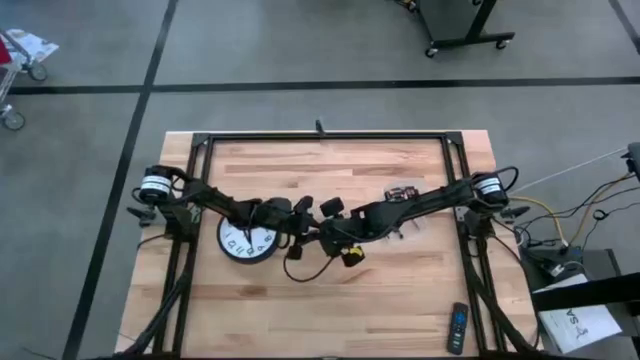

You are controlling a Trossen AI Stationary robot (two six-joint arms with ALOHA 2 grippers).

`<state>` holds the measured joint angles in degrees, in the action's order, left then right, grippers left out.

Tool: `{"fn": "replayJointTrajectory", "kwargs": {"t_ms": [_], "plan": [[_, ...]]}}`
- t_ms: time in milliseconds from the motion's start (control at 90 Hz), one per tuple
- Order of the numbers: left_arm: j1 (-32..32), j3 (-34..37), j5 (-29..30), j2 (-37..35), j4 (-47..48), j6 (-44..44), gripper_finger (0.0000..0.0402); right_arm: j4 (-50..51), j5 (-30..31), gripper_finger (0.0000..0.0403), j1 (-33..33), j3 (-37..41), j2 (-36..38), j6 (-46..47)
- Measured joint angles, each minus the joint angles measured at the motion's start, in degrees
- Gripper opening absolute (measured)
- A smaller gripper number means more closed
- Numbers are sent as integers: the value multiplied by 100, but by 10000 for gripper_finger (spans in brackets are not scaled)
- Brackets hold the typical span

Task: Insert battery
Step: Close the black battery compartment

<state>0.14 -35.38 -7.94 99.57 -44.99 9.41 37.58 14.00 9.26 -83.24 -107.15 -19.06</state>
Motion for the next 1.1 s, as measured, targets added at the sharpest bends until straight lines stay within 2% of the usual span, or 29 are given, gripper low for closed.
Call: {"fn": "replayJointTrajectory", "kwargs": {"t_ms": [189,467,711,789,844,956,1022,1100], "plan": [[0,2,135,0,-10,-2,90,-21,-76,92,-52,0,-41,1958],[-21,11,146,18,127,-3,90,-230,-597,88,-68,15,-103,5608],[-22,11,233,39,105,-57,90,-286,-650,85,-133,15,-103,8796],[-22,11,237,39,109,-58,90,-306,-658,96,-142,15,-103,9713],[-22,11,238,39,117,-69,89,-308,-688,114,-147,15,-103,9838],[-23,-12,286,39,26,-109,89,-97,-885,156,-185,-50,-28,9050],[-11,-20,394,35,-25,-133,89,287,-957,179,-205,-143,72,8178],[-4,-18,389,35,33,-155,89,769,-944,200,-202,-300,154,6742]]}}
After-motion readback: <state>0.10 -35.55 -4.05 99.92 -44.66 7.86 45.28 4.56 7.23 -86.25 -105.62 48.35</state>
